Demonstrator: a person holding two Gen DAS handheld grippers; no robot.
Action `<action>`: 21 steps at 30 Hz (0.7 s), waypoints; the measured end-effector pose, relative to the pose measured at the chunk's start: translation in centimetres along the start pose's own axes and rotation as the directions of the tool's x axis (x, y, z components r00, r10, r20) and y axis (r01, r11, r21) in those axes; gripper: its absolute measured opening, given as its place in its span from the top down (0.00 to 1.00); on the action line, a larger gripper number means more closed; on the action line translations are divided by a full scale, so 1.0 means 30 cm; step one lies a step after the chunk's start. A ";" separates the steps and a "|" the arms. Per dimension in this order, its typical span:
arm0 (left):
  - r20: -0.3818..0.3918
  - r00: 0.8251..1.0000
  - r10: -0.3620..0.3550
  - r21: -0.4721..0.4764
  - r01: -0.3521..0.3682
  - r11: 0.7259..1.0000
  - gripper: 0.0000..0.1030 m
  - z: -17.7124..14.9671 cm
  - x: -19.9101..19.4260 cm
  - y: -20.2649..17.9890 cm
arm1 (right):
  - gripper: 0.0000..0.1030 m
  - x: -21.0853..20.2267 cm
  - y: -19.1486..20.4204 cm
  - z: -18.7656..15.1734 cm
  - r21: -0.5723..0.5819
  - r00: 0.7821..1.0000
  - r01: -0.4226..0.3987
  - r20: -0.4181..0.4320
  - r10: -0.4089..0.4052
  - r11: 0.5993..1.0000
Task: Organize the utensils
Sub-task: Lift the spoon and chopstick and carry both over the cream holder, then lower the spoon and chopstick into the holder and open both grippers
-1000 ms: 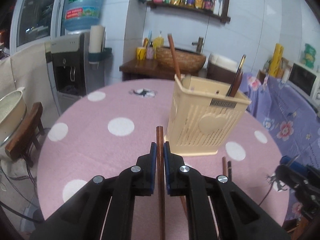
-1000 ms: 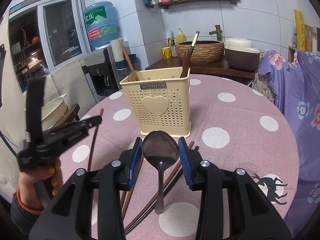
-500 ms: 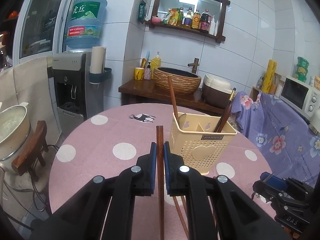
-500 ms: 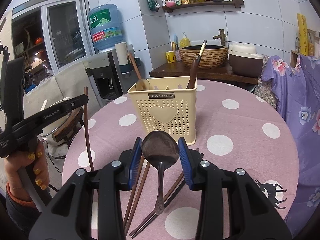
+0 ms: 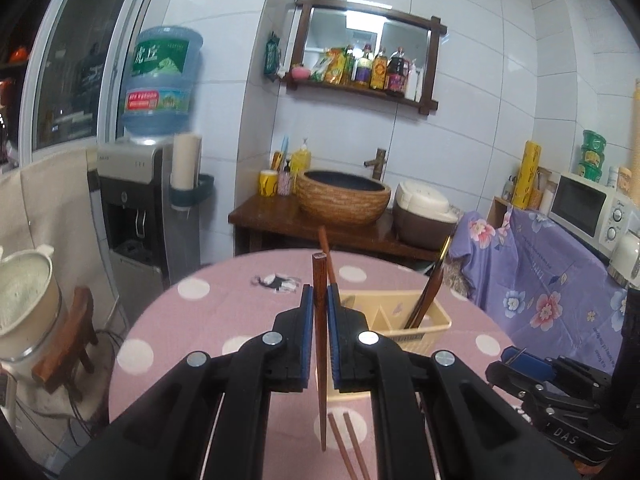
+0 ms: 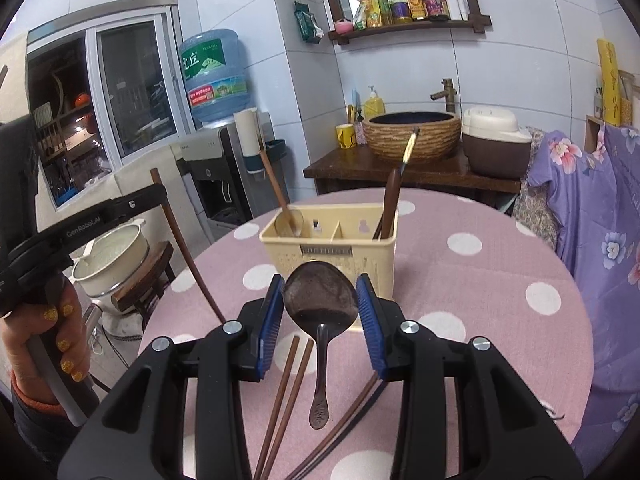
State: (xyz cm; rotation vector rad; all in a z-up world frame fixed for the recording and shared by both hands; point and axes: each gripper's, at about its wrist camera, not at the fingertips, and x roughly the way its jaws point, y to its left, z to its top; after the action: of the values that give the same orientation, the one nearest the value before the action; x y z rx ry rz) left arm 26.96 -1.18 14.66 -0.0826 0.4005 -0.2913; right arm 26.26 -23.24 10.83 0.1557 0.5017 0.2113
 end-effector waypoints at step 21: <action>0.157 0.988 0.006 0.019 -0.009 1.000 0.92 0.342 0.120 -0.161 | 0.64 0.194 -0.046 0.395 0.044 0.966 0.183 0.176 -0.188 0.982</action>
State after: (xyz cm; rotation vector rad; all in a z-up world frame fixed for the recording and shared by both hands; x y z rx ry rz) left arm 32.90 -6.62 23.39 -0.0842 0.2412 -0.2789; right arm 37.28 -24.31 18.14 0.1518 0.3371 0.0066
